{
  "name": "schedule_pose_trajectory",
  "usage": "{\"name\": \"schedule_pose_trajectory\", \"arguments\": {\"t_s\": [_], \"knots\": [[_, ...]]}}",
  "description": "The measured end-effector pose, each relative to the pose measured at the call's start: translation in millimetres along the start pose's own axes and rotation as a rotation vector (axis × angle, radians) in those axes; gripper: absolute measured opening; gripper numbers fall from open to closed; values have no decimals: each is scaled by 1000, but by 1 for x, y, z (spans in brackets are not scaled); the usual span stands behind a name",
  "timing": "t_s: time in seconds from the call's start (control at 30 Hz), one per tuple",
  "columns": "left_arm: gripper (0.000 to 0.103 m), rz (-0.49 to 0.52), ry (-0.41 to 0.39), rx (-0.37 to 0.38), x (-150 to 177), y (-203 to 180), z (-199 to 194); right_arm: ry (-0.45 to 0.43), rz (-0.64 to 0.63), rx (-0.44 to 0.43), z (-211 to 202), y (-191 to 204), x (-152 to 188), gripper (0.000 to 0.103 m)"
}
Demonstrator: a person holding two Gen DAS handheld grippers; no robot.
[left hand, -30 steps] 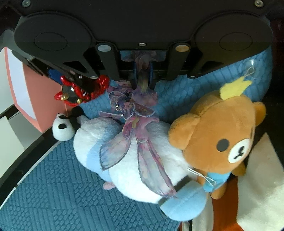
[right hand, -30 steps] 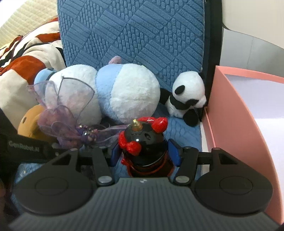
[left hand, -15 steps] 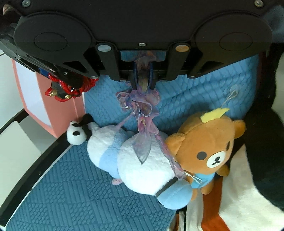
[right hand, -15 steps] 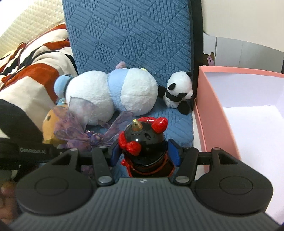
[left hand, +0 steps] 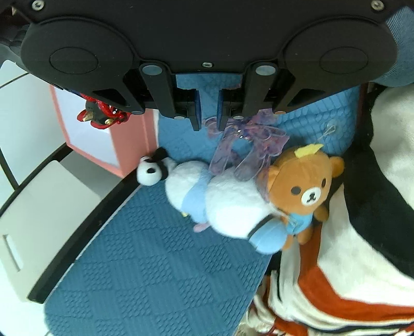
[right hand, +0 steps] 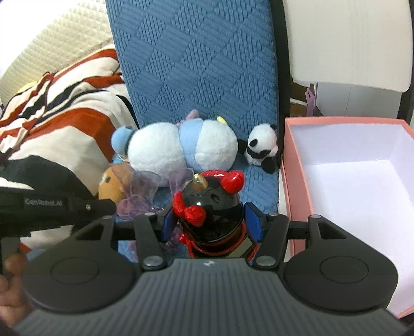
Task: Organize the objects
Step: 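Carry the toy figure over the pink box with the right gripper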
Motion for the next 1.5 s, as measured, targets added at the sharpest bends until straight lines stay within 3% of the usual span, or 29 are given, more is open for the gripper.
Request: {"name": "schedule_pose_trajectory", "arguments": {"t_s": [0.23, 0.43, 0.53, 0.93, 1.2, 1.5], "knots": [[11, 77, -31, -2, -7, -43, -32, -33, 3, -14, -36, -5, -24, 59], [11, 94, -47, 40, -14, -84, -51, -68, -4, -25, -64, -17, -48, 59], [11, 51, -36, 72, -19, -98, -53, -87, -7, -17, -75, -30, -62, 59], [11, 120, -59, 75, -28, -177, -50, -144, 23, -5, -108, -85, -95, 59], [11, 170, -35, 92, -5, -234, -16, -126, 77, 37, -113, -143, -87, 59], [11, 173, 49, 85, 38, -262, 39, -55, 149, 83, -96, -212, -47, 59]]}}
Point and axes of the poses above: each gripper's, at about its wrist camera, not at the fingertips, and z roughly the way its jaws point, y to its left, x to its underside, the point moved 10 cm from there along z, roughly the way its jaws point, and after that the axes turned 8 degrees about -z, right-handed, at the moved point
